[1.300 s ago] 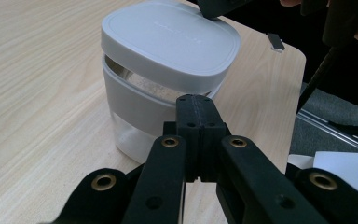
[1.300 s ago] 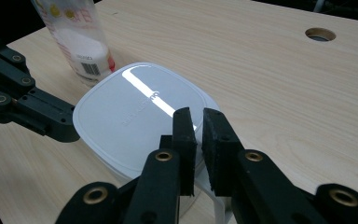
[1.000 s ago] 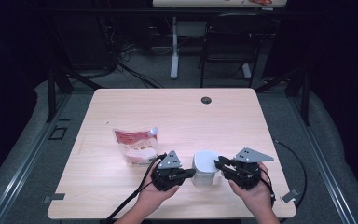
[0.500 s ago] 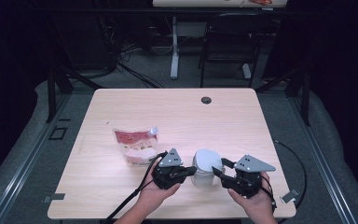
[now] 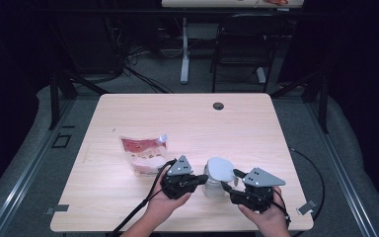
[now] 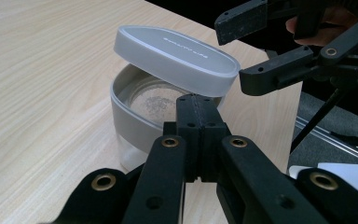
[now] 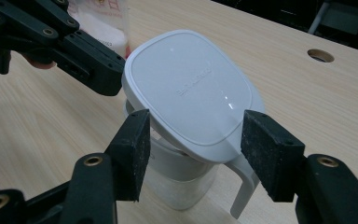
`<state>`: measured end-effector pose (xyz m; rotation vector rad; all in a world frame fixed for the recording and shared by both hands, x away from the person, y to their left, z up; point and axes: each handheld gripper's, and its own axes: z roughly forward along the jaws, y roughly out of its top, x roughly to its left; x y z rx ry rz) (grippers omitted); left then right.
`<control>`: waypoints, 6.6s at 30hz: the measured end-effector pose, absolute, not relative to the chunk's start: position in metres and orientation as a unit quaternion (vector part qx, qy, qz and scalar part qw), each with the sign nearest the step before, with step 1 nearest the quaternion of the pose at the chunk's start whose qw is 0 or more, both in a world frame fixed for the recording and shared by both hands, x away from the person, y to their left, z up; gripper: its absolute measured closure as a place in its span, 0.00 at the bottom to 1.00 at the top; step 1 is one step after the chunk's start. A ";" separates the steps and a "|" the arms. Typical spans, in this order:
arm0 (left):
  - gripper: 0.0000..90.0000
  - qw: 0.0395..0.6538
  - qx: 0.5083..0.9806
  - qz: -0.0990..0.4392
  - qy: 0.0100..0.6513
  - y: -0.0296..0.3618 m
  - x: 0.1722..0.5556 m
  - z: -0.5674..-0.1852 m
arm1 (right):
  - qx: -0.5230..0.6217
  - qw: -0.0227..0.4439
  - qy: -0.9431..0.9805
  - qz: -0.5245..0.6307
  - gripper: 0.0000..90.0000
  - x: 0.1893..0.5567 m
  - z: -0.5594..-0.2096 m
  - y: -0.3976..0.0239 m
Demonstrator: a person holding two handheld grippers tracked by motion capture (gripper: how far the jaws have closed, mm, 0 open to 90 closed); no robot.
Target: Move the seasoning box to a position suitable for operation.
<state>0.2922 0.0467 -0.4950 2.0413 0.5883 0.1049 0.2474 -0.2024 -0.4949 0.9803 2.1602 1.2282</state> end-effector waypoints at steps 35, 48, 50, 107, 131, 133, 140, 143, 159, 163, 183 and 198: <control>1.00 0.489 0.838 0.042 0.238 0.043 0.291 -0.492 | 0.337 0.282 0.799 0.409 0.44 0.245 -0.501 -0.191; 0.99 0.486 0.839 0.050 0.238 0.049 0.291 -0.492 | 0.343 0.276 0.792 0.422 0.49 0.244 -0.499 -0.194; 0.98 0.487 0.839 0.051 0.239 0.051 0.290 -0.492 | 0.343 0.277 0.792 0.423 0.51 0.243 -0.498 -0.195; 0.88 0.480 0.807 0.096 0.330 0.180 0.276 -0.516 | 0.403 0.263 0.770 0.420 0.70 0.238 -0.516 -0.222; 0.86 0.473 0.806 0.105 0.340 0.188 0.275 -0.520 | 0.439 0.249 0.772 0.387 0.79 0.270 -0.543 -0.218; 0.86 0.472 0.806 0.103 0.341 0.189 0.275 -0.519 | 0.443 0.245 0.767 0.394 0.81 0.271 -0.543 -0.219; 0.86 0.477 0.803 0.104 0.342 0.191 0.273 -0.519 | 0.432 0.232 0.777 0.394 0.82 0.277 -0.542 -0.224; 0.86 0.475 0.805 0.104 0.341 0.192 0.273 -0.519 | 0.432 0.229 0.775 0.400 0.82 0.281 -0.542 -0.229; 0.86 0.478 0.798 0.107 0.350 0.196 0.273 -0.518 | 0.451 0.216 0.757 0.421 0.84 0.294 -0.542 -0.241; 0.86 0.479 0.798 0.107 0.351 0.197 0.273 -0.518 | 0.452 0.207 0.758 0.423 0.88 0.298 -0.541 -0.242; 0.84 0.477 0.793 0.117 0.361 0.205 0.276 -0.518 | 0.429 0.193 0.769 0.432 0.97 0.303 -0.541 -0.225; 0.84 0.475 0.793 0.119 0.362 0.207 0.278 -0.518 | 0.427 0.178 0.771 0.439 0.97 0.301 -0.544 -0.222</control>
